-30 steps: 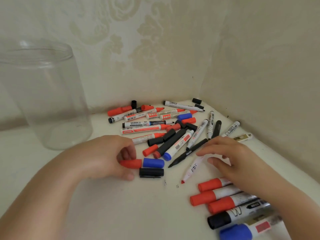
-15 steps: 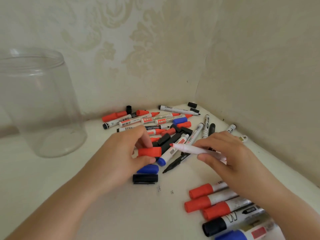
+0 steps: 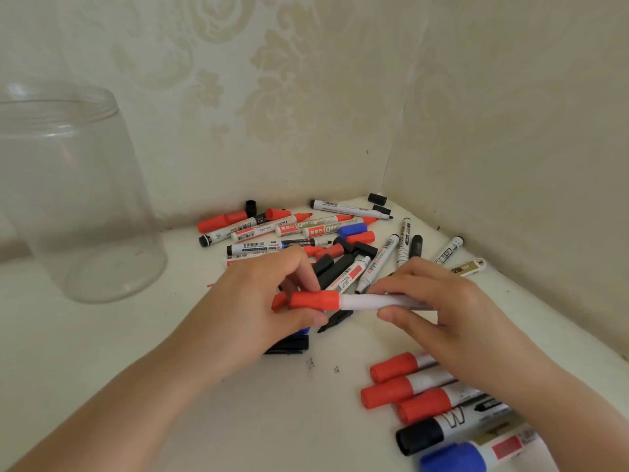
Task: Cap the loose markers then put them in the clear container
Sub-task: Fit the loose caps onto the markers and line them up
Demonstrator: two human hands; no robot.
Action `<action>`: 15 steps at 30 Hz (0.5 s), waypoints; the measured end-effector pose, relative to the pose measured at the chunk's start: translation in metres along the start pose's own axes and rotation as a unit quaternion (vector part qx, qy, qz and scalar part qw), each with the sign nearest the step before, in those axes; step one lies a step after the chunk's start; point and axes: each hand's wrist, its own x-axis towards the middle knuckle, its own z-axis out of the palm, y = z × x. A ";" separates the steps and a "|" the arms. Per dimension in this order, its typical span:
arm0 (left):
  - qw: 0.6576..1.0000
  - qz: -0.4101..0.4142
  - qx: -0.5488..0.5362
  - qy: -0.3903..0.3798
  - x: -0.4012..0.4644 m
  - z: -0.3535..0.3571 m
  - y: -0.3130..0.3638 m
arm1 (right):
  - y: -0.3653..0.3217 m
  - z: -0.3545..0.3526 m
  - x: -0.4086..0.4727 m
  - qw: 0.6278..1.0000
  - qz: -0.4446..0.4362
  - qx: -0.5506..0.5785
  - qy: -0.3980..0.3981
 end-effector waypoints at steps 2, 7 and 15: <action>1.000 0.010 -0.002 -0.007 0.000 0.002 -0.001 | -0.004 0.002 0.000 1.000 -0.017 -0.004 0.009; 0.999 0.019 0.006 -0.029 0.000 0.005 -0.007 | -0.009 0.005 -0.002 0.999 -0.035 -0.013 0.039; 1.000 0.016 -0.013 -0.015 0.000 0.005 -0.005 | -0.011 0.001 -0.001 0.999 -0.020 -0.005 0.042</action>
